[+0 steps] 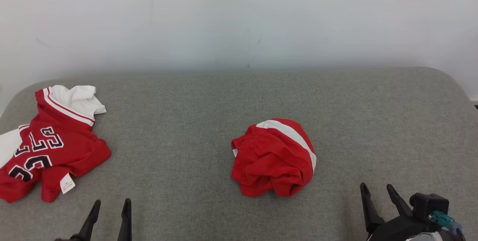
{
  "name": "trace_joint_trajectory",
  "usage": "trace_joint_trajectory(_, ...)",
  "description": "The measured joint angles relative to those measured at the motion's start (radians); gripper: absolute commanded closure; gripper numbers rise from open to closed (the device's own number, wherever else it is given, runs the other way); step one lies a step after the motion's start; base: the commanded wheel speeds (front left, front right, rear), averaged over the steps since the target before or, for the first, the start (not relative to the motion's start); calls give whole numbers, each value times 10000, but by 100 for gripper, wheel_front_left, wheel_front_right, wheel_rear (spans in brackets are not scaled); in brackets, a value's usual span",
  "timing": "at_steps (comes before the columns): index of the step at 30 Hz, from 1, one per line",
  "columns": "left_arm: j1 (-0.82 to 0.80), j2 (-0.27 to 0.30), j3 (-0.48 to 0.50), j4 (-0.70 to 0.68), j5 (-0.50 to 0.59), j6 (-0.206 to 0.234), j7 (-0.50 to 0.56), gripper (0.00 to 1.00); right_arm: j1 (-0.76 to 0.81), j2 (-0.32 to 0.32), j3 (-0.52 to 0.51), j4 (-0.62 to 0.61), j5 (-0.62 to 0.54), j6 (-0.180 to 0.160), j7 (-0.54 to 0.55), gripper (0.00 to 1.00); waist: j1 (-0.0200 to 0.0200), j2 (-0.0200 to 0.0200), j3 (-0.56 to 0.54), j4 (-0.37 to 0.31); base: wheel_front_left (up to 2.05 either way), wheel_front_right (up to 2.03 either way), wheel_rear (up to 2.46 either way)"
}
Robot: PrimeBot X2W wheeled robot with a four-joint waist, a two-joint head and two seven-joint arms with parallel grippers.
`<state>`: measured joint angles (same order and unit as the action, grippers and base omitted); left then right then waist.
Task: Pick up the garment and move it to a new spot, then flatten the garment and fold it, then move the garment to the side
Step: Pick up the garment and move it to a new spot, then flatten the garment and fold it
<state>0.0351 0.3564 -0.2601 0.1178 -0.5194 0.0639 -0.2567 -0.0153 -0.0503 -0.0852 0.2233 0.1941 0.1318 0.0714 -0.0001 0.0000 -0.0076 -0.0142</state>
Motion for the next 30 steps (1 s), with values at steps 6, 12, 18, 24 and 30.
trace_joint_trajectory(6,351,36,226,-487,-94,-104,-17,0,35,4,-56,138,-25,0,-29,0,0,0,-7,67,0,0,0)
trace_joint_trajectory(12,693,-178,694,-884,-109,-142,-58,0,121,0,-128,161,-17,0,-121,0,0,0,-21,80,0,0,0)
trace_joint_trajectory(18,695,-382,903,-1057,161,-284,-59,0,117,2,-65,163,21,0,-104,0,0,0,-4,174,0,0,0)
trace_joint_trajectory(24,695,-485,924,-995,291,-286,-59,0,107,2,107,109,52,0,-12,0,0,0,28,207,0,0,0)
trace_joint_trajectory(30,523,-472,568,-813,443,-286,385,0,100,2,309,25,52,0,357,0,0,0,95,142,0,0,0)
